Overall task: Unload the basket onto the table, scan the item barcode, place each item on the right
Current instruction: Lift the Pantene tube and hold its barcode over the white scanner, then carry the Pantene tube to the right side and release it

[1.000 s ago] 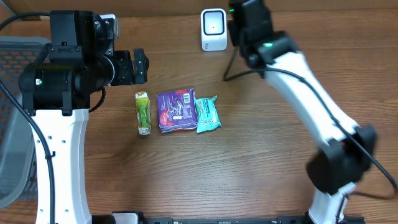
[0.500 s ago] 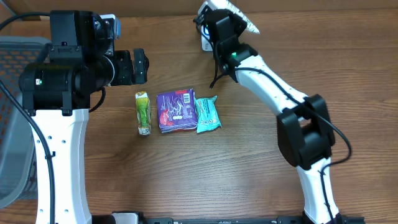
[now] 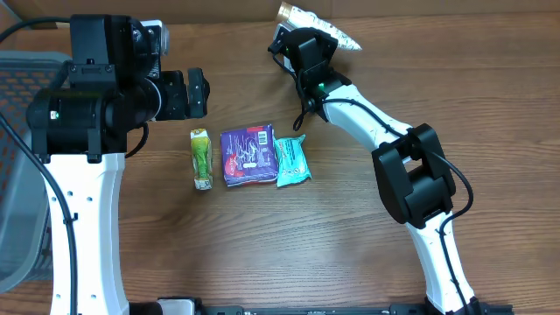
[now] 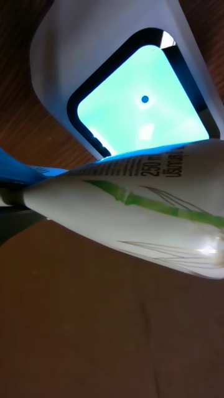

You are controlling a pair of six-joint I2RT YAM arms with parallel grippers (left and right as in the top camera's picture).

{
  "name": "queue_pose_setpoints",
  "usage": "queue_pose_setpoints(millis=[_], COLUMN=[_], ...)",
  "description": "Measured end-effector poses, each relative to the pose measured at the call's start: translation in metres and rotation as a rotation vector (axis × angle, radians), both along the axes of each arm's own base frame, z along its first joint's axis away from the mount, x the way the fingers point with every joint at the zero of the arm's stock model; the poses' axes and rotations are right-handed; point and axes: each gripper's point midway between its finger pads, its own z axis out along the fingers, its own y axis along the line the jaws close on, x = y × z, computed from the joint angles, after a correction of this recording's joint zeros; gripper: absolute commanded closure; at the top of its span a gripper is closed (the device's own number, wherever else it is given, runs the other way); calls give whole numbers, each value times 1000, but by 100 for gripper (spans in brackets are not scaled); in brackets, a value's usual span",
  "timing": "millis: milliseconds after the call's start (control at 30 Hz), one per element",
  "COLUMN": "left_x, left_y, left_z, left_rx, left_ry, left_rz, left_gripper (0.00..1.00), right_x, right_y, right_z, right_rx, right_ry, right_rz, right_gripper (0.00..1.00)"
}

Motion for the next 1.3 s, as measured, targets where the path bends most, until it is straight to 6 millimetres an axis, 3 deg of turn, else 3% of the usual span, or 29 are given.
queue_pose_setpoints(millis=[267,333,433,533,633,733,833,933,967,1000,1100,1300], left_x=[0,0,0,0,0,0,0,0,0,0,0,0], left_y=[0,0,0,0,0,0,0,0,0,0,0,0], left_z=[0,0,0,0,0,0,0,0,0,0,0,0], left_rx=[0,-1,0,0,0,0,0,0,-1,0,-1,0], left_ry=[0,0,0,0,0,0,0,0,0,0,0,0], left_rz=[0,0,0,0,0,0,0,0,0,0,0,0], left_gripper=[0,0,0,1,0,0,1,1,1,0,0,0], right_x=[-1,-8,-33,-81,-116,-144,-164,-167,-166,-165,-167,-207], right_y=[-3,-6,-3,5,17,11,-39,-110,-137,-151,-204,-267], right_z=[2,-5,-17,-21,14,78,127,136,128,121,78,-21], right_rx=[37,53,71,167,383,667,908,1090,1150,1177,1309,1563], right_ry=[-19,15,133,341,438,470,485,460,449,442,406,261], right_rz=[-44,-78,-98,-80,-76,-110,-256,-526,-647,-708,-1014,-1684], right_gripper=[96,96,96,96,96,96,96,96,96,96,96,96])
